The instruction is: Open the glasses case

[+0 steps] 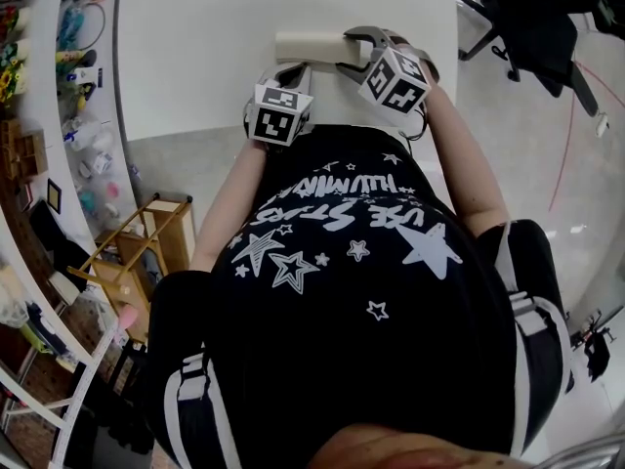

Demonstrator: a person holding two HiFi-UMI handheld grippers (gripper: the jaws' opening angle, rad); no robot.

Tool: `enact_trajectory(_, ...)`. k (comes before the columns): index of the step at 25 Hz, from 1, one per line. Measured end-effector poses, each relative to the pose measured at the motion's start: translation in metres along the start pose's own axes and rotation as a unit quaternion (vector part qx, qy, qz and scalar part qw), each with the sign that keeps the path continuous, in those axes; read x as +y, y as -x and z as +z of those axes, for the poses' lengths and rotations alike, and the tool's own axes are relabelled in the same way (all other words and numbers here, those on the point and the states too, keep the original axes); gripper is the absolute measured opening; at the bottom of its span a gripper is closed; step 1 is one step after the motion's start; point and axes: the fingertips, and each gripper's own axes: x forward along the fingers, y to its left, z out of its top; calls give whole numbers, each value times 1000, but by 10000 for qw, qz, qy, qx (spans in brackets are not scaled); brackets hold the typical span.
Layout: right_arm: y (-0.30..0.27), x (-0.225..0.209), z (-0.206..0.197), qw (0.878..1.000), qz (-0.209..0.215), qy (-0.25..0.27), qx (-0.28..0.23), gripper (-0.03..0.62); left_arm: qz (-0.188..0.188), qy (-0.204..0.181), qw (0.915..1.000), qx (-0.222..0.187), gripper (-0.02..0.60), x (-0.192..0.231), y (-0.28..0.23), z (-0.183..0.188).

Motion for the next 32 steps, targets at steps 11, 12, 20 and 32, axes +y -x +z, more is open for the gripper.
enact_trajectory(11,1,0,2,9999,153,36,-42,267,98,-6,9999,-117,12,1,4,8)
enact_trajectory(12,1,-1,2,9998,169,38,-35,265,107,-3,9999,-116,12,1,4,8)
enact_trajectory(20,1,2,0,9996,218,181,52,265,86,0,9998,-196,12,0,5,15)
enact_trajectory(32,2,0,4,9986,516,-62,98,265,80,-64,9996,-279,12,0,10,17)
